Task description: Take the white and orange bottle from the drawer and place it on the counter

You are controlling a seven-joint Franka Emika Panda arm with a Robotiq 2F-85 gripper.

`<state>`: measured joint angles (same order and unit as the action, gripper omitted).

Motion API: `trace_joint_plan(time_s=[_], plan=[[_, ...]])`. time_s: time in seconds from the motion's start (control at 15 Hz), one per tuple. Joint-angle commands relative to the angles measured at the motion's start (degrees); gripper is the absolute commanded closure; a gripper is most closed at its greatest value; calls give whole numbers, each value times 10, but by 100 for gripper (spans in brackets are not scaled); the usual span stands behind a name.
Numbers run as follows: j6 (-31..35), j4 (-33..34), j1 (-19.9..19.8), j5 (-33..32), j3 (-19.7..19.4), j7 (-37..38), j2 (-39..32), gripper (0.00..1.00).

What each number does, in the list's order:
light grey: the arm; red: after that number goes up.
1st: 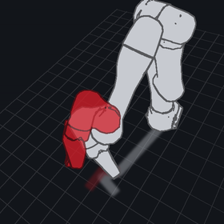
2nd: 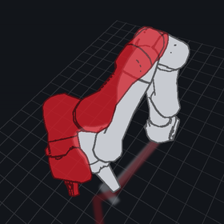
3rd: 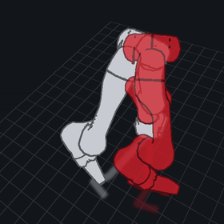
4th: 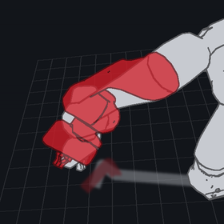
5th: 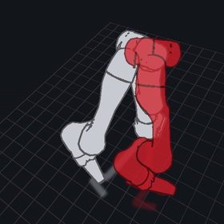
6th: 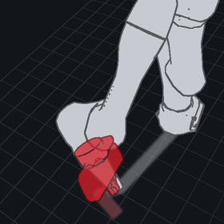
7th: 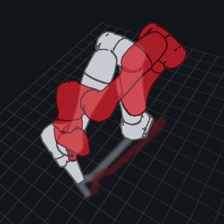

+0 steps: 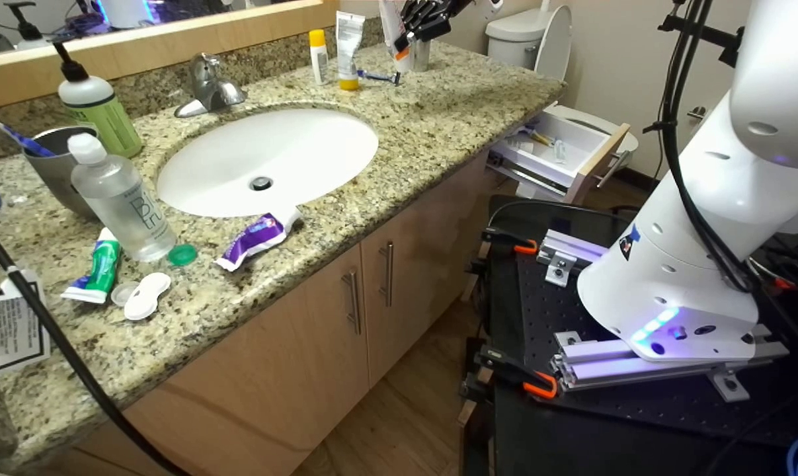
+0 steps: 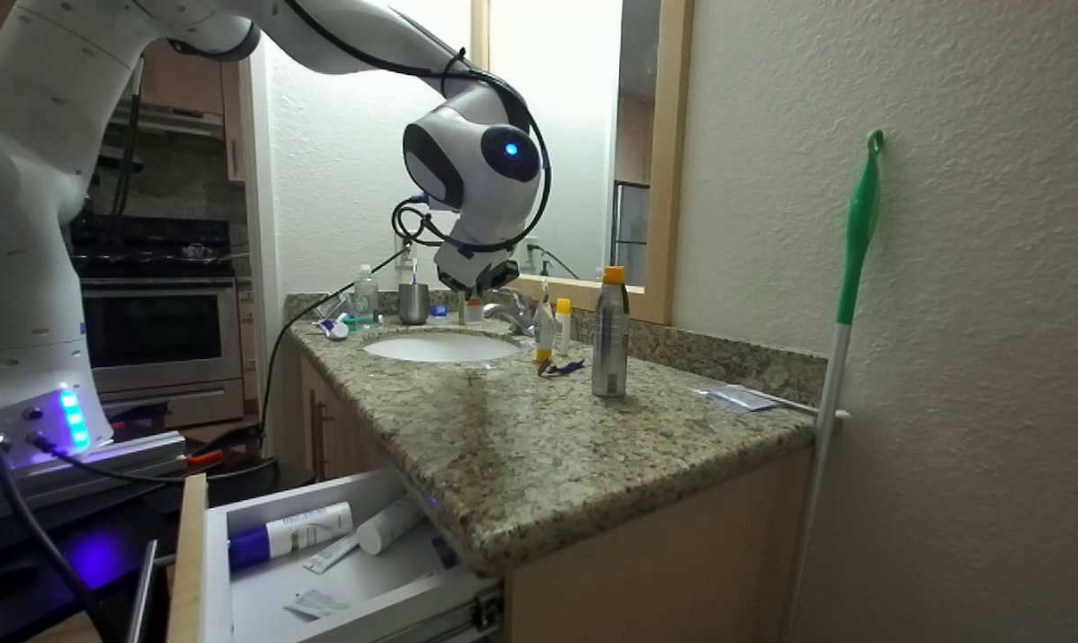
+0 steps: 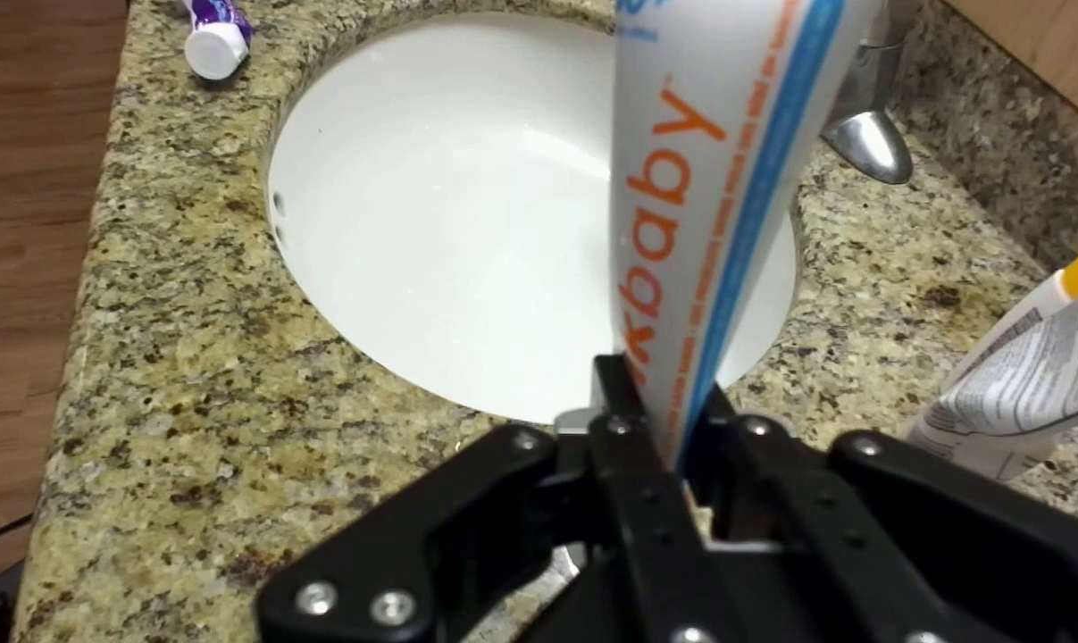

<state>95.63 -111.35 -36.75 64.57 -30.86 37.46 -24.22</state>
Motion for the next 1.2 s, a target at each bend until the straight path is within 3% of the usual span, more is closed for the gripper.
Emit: trace_joint_plan(time_s=[0.0, 0.2, 0.4, 0.8, 0.93, 1.0, 1.13], plan=[[9, -1, -6, 1, 10, -9, 0, 96], [-38, 18, -16, 33, 28, 73, -33, 96], [-20, 17, -10, 72, 40, 113, -43, 96], [76, 24, -14, 167, 46, 103, -88, 96], [72, 14, -11, 148, 46, 109, -81, 96], [75, 14, -11, 148, 46, 109, -84, 84], [75, 14, -11, 148, 46, 109, -86, 84]])
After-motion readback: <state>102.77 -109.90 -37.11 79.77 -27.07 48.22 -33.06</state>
